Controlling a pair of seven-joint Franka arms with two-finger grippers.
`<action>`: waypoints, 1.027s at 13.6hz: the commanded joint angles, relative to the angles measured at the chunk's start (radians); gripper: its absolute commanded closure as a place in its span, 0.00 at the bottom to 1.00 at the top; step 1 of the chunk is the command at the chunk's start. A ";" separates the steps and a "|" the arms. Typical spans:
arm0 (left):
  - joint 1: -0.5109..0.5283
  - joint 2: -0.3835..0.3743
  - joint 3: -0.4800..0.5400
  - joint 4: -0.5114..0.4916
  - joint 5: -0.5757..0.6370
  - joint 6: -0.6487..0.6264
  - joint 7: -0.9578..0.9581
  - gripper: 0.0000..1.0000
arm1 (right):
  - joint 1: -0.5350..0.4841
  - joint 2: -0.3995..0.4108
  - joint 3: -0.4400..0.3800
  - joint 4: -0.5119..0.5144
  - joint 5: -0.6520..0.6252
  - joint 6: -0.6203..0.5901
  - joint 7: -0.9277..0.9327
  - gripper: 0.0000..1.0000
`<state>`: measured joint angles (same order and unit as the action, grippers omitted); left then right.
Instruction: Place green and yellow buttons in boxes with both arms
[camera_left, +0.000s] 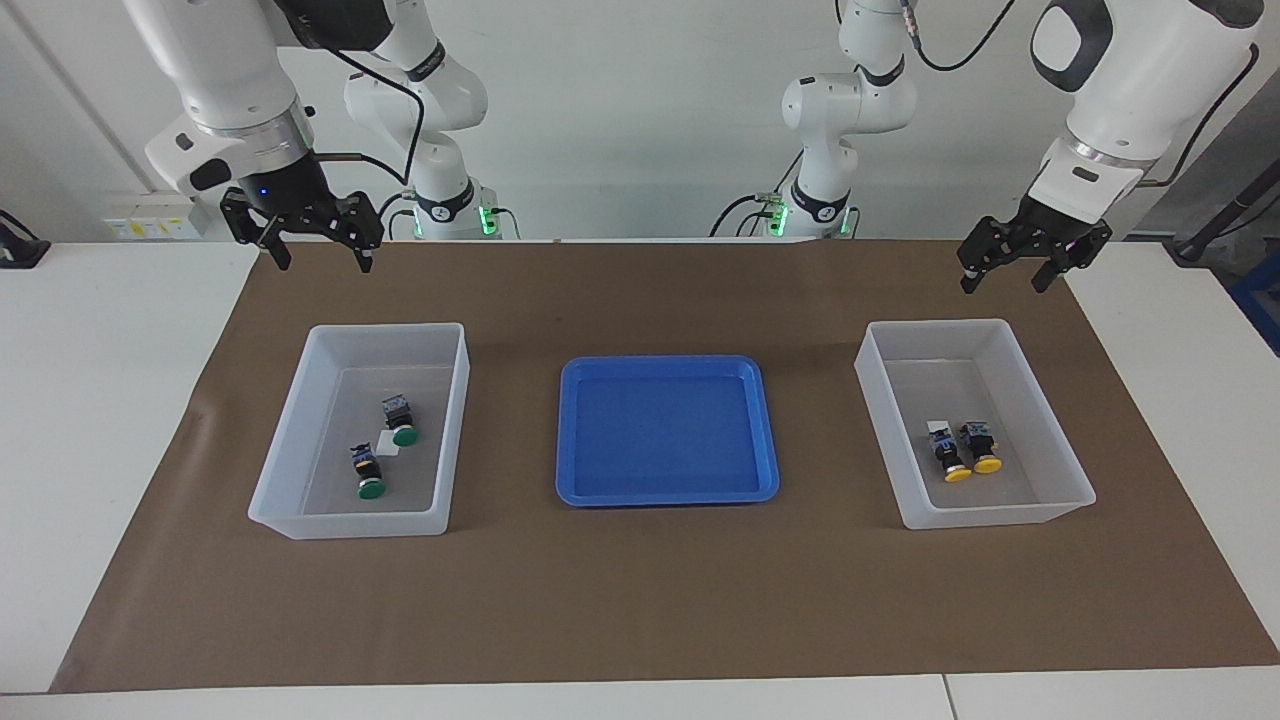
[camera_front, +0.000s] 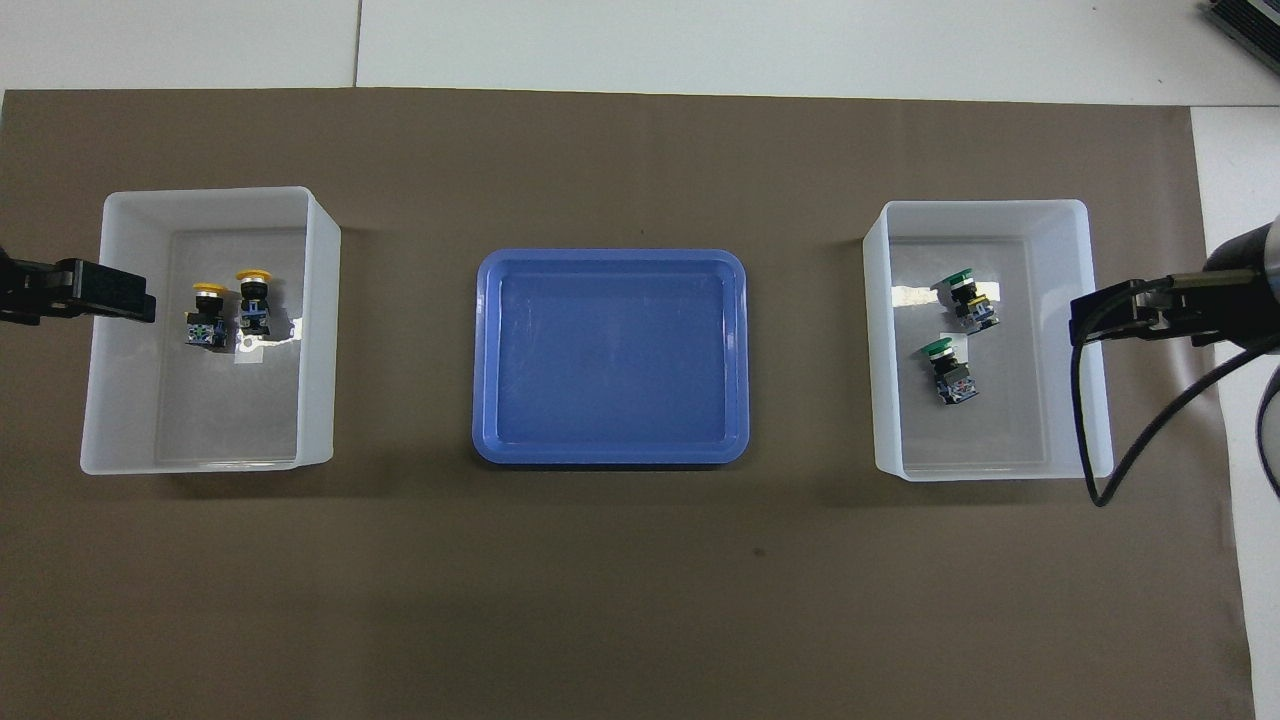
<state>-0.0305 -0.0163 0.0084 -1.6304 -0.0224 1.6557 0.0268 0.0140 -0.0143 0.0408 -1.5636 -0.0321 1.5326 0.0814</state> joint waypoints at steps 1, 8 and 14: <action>0.006 -0.030 -0.004 -0.037 0.012 0.021 -0.007 0.00 | -0.022 -0.013 -0.005 0.010 0.054 -0.035 -0.031 0.00; 0.006 -0.030 -0.004 -0.037 0.012 0.021 -0.007 0.00 | -0.020 -0.015 -0.001 0.001 0.038 -0.019 -0.026 0.00; 0.006 -0.030 -0.004 -0.037 0.012 0.021 -0.007 0.00 | -0.022 -0.015 -0.007 -0.003 0.038 -0.019 -0.032 0.00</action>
<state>-0.0305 -0.0163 0.0084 -1.6304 -0.0224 1.6557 0.0268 0.0009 -0.0195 0.0330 -1.5584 -0.0040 1.5160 0.0760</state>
